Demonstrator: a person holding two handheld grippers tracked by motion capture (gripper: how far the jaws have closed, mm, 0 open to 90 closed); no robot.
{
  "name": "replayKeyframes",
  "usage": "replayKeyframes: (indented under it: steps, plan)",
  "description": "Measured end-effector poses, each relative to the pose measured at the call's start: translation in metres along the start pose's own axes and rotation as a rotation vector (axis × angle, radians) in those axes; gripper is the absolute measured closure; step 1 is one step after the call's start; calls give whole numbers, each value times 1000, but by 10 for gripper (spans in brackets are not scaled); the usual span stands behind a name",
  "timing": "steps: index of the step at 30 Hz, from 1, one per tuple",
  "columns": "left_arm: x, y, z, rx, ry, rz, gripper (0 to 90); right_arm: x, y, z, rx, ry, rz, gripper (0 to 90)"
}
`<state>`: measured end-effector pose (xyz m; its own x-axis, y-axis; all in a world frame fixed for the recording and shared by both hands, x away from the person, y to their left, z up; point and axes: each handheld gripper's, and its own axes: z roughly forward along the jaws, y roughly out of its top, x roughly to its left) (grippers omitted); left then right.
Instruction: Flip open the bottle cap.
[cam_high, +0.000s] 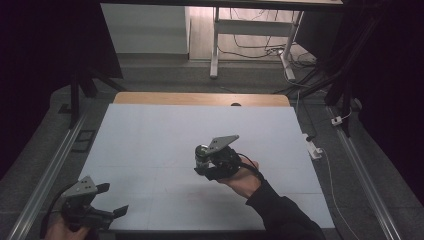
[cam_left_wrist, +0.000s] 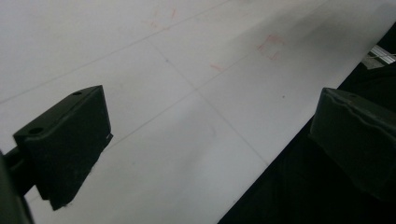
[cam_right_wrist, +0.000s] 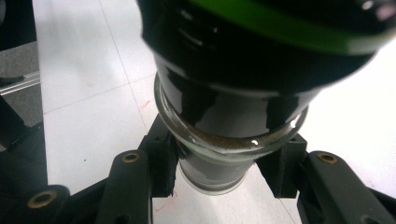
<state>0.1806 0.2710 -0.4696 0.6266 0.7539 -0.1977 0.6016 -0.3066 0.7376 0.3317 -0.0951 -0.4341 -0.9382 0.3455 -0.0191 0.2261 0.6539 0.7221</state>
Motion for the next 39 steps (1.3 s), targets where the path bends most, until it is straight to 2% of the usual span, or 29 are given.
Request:
replayKeyframes:
  steps: [4, 18, 25, 29, 39]
  plan:
    - [-7, 9, 4, -12, -19, 36, 0, 0, 1, 0, 2, 0, 0, 528]
    - [-25, 34, 17, -58, -91, 100, 0, 1, 1, 1, 2, 2, -7, 528]
    - [-31, 48, 24, -62, -125, 111, 0, 2, 2, 2, 5, 4, -11, 528]
    - [-34, 55, 28, -56, -123, 131, 0, 2, 2, 2, 5, 3, -11, 528]
    - [-39, 76, 42, -58, -149, 153, 0, 2, 2, 2, 5, 2, -15, 528]
